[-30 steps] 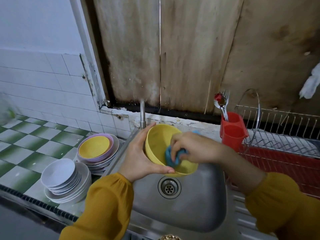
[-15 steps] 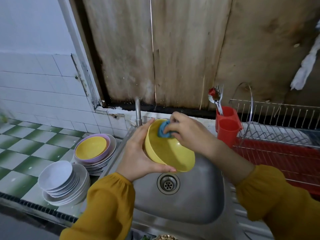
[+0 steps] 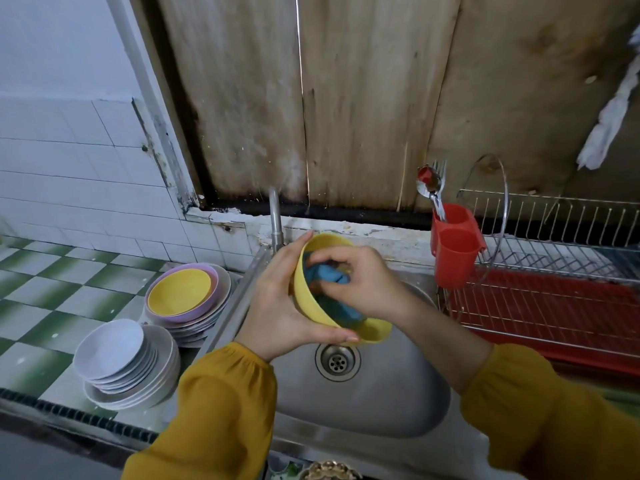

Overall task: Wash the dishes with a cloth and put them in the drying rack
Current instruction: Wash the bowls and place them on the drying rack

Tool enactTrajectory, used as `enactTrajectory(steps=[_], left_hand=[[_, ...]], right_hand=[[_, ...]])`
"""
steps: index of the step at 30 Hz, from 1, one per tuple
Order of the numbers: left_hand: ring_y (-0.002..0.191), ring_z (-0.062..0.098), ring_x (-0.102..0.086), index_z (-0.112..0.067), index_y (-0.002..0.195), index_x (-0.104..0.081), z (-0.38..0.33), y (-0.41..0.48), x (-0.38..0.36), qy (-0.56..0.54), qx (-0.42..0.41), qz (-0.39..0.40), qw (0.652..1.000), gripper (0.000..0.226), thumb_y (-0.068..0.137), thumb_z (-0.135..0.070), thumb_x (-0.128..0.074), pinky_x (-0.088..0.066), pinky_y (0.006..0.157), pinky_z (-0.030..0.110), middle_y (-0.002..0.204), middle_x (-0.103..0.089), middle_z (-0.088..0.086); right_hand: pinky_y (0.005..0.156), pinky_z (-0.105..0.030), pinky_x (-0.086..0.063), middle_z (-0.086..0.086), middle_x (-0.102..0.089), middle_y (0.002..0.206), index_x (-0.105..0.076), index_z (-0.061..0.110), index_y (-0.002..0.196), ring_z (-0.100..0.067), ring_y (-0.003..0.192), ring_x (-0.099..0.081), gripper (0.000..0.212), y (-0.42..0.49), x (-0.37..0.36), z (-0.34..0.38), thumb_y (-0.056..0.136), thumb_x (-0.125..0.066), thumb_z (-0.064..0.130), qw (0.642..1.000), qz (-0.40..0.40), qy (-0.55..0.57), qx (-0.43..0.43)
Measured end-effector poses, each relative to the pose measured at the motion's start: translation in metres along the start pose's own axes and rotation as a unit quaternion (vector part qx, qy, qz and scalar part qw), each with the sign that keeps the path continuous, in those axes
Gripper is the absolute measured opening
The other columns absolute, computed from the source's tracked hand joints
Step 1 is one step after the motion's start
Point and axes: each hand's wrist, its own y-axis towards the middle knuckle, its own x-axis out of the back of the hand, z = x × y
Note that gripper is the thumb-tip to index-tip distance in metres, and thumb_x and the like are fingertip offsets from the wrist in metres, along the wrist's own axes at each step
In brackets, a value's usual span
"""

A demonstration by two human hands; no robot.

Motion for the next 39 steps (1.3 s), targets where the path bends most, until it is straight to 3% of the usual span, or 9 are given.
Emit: enactTrajectory(steps=[4, 8, 10, 17, 21, 25, 29, 33, 39], left_hand=[[0.132, 0.016, -0.048, -0.020, 0.147, -0.037, 0.008, -0.005, 0.008, -0.030, 0.003, -0.001, 1.000, 0.131, 0.035, -0.063, -0.089, -0.044, 0.107, 0.043, 0.140, -0.050, -0.001], [0.133, 0.013, -0.047, -0.017, 0.147, -0.038, 0.007, -0.012, -0.005, -0.042, 0.007, 0.050, 0.998, 0.128, 0.039, -0.066, -0.086, -0.040, 0.111, 0.038, 0.141, -0.050, -0.002], [0.130, 0.013, -0.050, -0.015, 0.146, -0.040, 0.011, -0.010, 0.000, -0.035, -0.011, 0.076, 0.996, 0.127, 0.040, -0.066, -0.086, -0.041, 0.110, 0.038, 0.139, -0.052, -0.001], [0.124, -0.006, -0.046, -0.028, 0.144, -0.039, 0.022, 0.006, 0.004, -0.069, 0.000, 0.087, 0.994, 0.130, 0.031, -0.074, -0.083, -0.040, 0.102, 0.015, 0.133, -0.047, -0.019], [0.121, 0.004, -0.050, -0.027, 0.144, -0.041, 0.034, 0.009, -0.014, -0.153, 0.081, 0.064, 0.983, 0.131, 0.028, -0.072, -0.084, -0.047, 0.097, 0.024, 0.135, -0.050, -0.007], [0.102, 0.020, -0.061, -0.024, 0.133, -0.049, 0.030, 0.006, -0.047, -0.290, 0.243, 0.032, 0.925, 0.096, 0.052, -0.065, -0.083, -0.056, 0.072, 0.034, 0.128, -0.057, 0.011], [0.091, 0.025, -0.067, -0.023, 0.119, -0.059, 0.009, -0.002, -0.082, -0.394, 0.376, 0.074, 0.835, 0.086, 0.056, -0.081, -0.064, -0.057, 0.062, 0.037, 0.107, -0.067, 0.007], [0.097, 0.034, -0.066, -0.029, 0.103, -0.056, -0.021, -0.001, -0.118, -0.460, 0.462, 0.141, 0.745, 0.053, 0.074, -0.073, -0.051, -0.058, 0.076, 0.049, 0.110, -0.065, 0.013], [0.103, 0.039, -0.067, -0.029, 0.133, -0.051, -0.060, 0.008, -0.172, -0.500, 0.434, 0.244, 0.709, 0.095, 0.053, -0.077, -0.069, -0.056, 0.079, 0.057, 0.123, -0.064, 0.016]], right_hand=[[0.082, -0.018, -0.052, 0.008, -0.071, 0.093, -0.070, 0.020, 0.096, 0.000, 0.087, -0.067, 0.033, -0.010, 0.005, 0.010, 0.078, -0.074, -0.007, 0.979, 0.146, 0.131, -0.051], [0.076, -0.019, -0.052, 0.002, -0.066, 0.087, -0.066, 0.016, 0.089, -0.001, 0.077, -0.066, 0.032, -0.009, -0.008, 0.004, 0.075, -0.073, -0.012, 0.981, -0.057, 0.156, -0.101], [0.082, -0.019, -0.051, 0.003, -0.064, 0.089, -0.062, 0.016, 0.091, -0.002, 0.084, -0.064, 0.036, -0.019, -0.015, 0.004, 0.077, -0.069, -0.016, 0.982, -0.021, 0.172, -0.070], [0.077, -0.030, -0.050, 0.009, -0.066, 0.085, -0.071, 0.015, 0.080, -0.006, 0.084, -0.058, 0.028, -0.040, 0.032, 0.019, 0.069, -0.061, -0.008, 0.944, 0.230, -0.234, -0.046], [0.075, -0.034, -0.048, 0.006, -0.056, 0.101, -0.065, 0.023, 0.088, -0.015, 0.100, -0.051, 0.026, -0.060, 0.052, 0.005, 0.076, -0.058, 0.001, 0.898, 0.029, -0.423, -0.118], [0.081, -0.031, -0.049, 0.000, -0.051, 0.120, -0.059, 0.033, 0.114, -0.017, 0.104, -0.052, 0.055, -0.093, 0.051, -0.015, 0.079, -0.055, -0.010, 0.929, -0.262, -0.236, -0.109], [0.097, -0.009, -0.036, 0.005, -0.042, 0.127, -0.047, 0.054, 0.133, 0.006, 0.115, -0.040, 0.067, -0.126, 0.035, -0.021, 0.093, -0.044, -0.001, 0.884, -0.429, -0.167, -0.080], [0.109, -0.018, -0.031, 0.019, -0.022, 0.146, -0.048, 0.052, 0.133, -0.008, 0.133, -0.031, 0.039, -0.170, 0.034, -0.023, 0.095, -0.048, 0.046, 0.891, -0.395, -0.209, -0.076], [0.099, -0.044, -0.033, -0.012, -0.015, 0.145, -0.015, 0.040, 0.152, -0.029, 0.128, -0.026, 0.133, -0.226, 0.069, -0.015, 0.042, -0.085, 0.068, 0.796, -0.324, -0.483, -0.169]])
